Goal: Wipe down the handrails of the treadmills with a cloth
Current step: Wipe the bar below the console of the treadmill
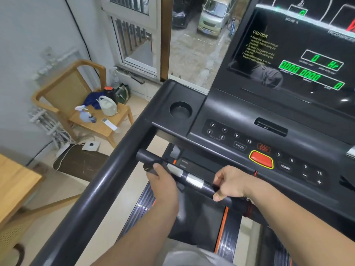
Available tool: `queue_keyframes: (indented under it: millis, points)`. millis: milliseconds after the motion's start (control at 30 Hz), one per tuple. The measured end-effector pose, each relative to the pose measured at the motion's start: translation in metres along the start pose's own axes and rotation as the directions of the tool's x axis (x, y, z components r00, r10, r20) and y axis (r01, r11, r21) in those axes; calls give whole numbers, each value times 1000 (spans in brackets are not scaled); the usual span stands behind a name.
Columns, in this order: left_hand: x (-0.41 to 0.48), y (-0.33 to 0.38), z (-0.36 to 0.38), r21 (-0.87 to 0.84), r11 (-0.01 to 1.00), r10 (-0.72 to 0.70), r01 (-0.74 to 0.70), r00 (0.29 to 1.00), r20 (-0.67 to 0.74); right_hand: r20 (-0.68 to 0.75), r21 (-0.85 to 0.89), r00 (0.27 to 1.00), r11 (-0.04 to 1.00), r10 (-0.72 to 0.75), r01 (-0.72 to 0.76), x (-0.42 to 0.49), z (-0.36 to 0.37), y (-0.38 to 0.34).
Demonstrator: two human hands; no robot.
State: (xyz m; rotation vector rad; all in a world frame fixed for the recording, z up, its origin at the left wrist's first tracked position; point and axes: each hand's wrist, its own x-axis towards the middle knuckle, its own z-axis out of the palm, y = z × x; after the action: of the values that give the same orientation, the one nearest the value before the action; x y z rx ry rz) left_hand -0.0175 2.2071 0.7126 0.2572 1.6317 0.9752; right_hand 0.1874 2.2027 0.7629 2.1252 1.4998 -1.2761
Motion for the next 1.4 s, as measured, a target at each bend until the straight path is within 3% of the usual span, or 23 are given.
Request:
queue_keyframes:
  millis: [100,200,300,367,433,500,567,600,667,867,933,1000,1033,1067,1100,1133,1167,1200,1233,1267,1300,1400]
  points:
    - [-43,-24,26,105,992,-78,70,994,71,-78,-41,996,998,-54,51,-11,8,5]
    - [-82,-47,36,252,960,-173,124,968,183,-216,-214,958,966,-189,142,-30,21,13]
    - [-88,-56,37,300,953,-109,44,973,201,-337,-257,884,935,-325,246,-52,30,38]
    - [-82,-56,30,221,975,-80,38,979,186,-423,-209,839,938,-342,277,-65,34,65]
    - [-80,-62,21,102,989,-124,109,981,149,-524,-145,785,942,-331,301,-74,35,91]
    - [-90,-67,13,-10,979,-196,202,960,201,-580,-72,763,952,-284,299,-77,35,110]
    - [-103,-73,3,-108,925,-295,364,869,398,-518,-34,827,972,-216,233,-80,35,122]
    - [-109,-76,-3,-141,911,-280,388,831,482,-456,-37,872,982,-180,184,-82,35,125]
    - [-125,-73,-9,-167,923,-201,345,807,556,-357,-93,926,991,-126,99,-82,39,129]
    - [-148,-26,-18,-113,971,-134,212,868,478,-329,-211,942,977,-61,-11,-79,37,125]
    - [-151,-3,-22,-76,993,-53,95,904,424,-329,-209,944,977,-29,-42,-76,32,120]
    - [-152,16,-16,-25,989,148,-149,934,324,-320,-188,947,979,12,-76,-75,28,114]
    - [-151,22,-8,56,948,284,-315,910,302,-312,-181,950,979,32,-92,-74,25,111]
    - [-153,26,-1,164,848,429,-504,835,345,-298,-179,953,978,49,-106,-74,23,109]
    - [-151,24,7,276,668,538,-691,704,464,-288,-179,956,977,61,-117,-73,21,106]
    - [-145,17,14,356,420,556,-835,546,626,-282,-176,957,976,73,-126,-72,19,104]
    - [-136,6,20,401,147,469,-904,421,777,-279,-173,957,976,79,-131,-71,17,103]
    - [-125,-8,25,422,-112,323,-900,368,872,-275,-167,958,977,85,-134,-70,15,102]
    - [-112,-24,27,409,-312,193,-858,364,911,-270,-157,958,978,91,-137,-70,14,102]
    - [-102,-39,28,375,-443,109,-815,366,924,-264,-144,959,979,100,-142,-71,13,102]
    - [-95,-48,30,348,-507,64,-788,369,927,-264,-133,958,980,110,-149,-72,13,102]
    - [-81,-52,45,291,-600,81,-746,305,949,-280,-110,949,978,142,-179,-74,15,103]
